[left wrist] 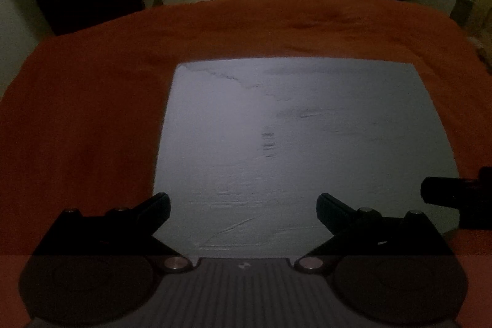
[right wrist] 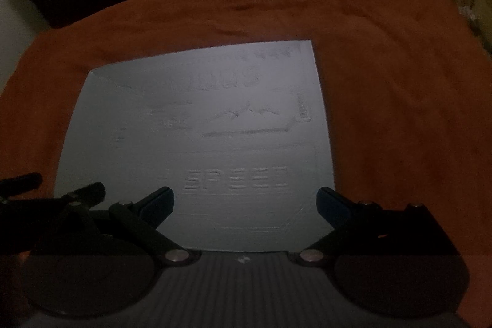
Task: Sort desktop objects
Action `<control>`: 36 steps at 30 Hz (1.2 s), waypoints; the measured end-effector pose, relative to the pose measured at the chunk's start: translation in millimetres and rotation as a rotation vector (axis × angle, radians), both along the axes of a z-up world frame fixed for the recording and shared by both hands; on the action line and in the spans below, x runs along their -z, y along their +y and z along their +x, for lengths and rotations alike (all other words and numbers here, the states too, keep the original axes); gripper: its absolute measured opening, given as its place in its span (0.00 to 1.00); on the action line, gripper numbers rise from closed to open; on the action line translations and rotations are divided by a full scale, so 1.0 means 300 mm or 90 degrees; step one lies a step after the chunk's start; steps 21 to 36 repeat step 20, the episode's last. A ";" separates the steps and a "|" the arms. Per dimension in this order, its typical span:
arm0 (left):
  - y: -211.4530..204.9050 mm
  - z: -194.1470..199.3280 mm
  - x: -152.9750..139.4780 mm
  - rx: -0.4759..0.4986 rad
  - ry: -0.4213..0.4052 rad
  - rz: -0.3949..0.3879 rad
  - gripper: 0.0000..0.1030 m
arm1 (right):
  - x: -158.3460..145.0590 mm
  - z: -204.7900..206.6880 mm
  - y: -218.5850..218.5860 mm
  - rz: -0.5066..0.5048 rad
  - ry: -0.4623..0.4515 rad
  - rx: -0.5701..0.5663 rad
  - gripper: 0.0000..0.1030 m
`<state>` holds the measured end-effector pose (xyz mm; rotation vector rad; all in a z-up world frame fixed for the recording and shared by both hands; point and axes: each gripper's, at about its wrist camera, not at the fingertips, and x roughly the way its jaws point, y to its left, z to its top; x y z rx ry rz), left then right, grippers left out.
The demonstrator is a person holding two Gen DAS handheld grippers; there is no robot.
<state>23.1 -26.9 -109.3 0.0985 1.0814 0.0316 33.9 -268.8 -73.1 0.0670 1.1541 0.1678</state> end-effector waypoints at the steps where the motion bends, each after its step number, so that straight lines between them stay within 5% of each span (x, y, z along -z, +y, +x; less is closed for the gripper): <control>1: -0.002 -0.006 -0.001 0.002 0.002 0.001 1.00 | 0.000 -0.001 0.000 0.000 0.000 -0.001 0.99; 36: 0.006 0.020 0.029 -0.017 0.005 -0.004 1.00 | 0.015 -0.006 0.007 -0.006 0.023 -0.012 0.99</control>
